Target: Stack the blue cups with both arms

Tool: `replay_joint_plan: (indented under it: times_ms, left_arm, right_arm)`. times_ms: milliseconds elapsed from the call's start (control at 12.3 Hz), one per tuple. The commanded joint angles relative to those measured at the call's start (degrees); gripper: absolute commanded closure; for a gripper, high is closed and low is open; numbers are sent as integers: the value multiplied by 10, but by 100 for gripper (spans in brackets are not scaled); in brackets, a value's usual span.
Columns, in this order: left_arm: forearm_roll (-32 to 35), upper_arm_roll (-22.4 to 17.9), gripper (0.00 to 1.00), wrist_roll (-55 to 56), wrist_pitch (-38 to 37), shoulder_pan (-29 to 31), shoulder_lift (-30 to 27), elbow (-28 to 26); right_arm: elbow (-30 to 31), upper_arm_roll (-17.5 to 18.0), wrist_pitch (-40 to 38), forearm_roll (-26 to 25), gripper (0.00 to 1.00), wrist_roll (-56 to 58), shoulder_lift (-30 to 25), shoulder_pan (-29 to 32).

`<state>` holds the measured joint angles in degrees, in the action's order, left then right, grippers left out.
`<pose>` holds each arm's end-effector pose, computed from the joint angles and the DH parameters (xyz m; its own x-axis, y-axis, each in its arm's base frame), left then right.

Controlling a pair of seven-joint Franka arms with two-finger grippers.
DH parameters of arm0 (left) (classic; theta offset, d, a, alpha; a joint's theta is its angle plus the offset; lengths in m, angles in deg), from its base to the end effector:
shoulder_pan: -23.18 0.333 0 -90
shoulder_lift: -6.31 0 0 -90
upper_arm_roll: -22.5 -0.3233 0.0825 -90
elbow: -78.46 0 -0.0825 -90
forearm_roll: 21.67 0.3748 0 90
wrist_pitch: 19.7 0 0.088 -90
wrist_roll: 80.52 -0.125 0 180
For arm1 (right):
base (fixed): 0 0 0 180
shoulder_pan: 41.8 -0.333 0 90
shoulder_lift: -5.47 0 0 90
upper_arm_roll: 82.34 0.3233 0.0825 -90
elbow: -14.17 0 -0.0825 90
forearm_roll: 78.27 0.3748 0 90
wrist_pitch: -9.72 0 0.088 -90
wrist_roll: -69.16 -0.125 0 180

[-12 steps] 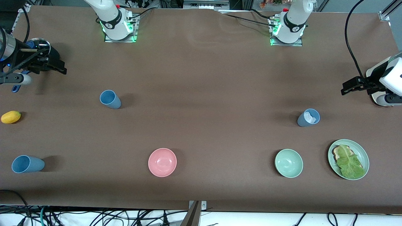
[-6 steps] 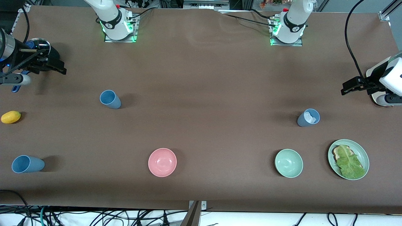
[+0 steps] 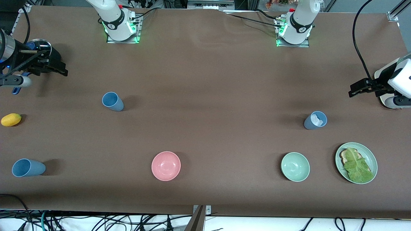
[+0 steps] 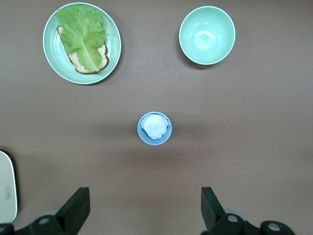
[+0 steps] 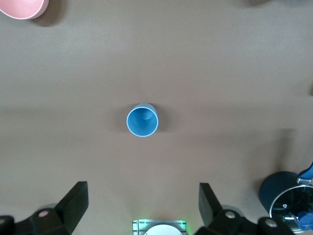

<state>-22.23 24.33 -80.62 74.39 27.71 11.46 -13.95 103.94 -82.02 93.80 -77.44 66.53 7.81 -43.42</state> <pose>0.5732 0.0266 0.5500 0.9971 0.0459 -0.0605 0.0468 -0.9988 0.0127 0.5425 0.0202 0.5853 0.9901 -0.0109 -0.1402 -0.0121 -0.9999 -0.0083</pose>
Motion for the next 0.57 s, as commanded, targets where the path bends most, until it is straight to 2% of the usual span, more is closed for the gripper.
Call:
replay_joint_plan:
  times_ms: [0, 486]
  left_arm:
    - [-6, 1, 0, -5, -9, 3, 8, 17]
    - [-6, 2, 0, -5, -9, 3, 8, 17]
  right_arm:
    - [-18, 1, -8, 11, 0, 3, 7, 6]
    - [-18, 1, -4, 11, 0, 1, 7, 4]
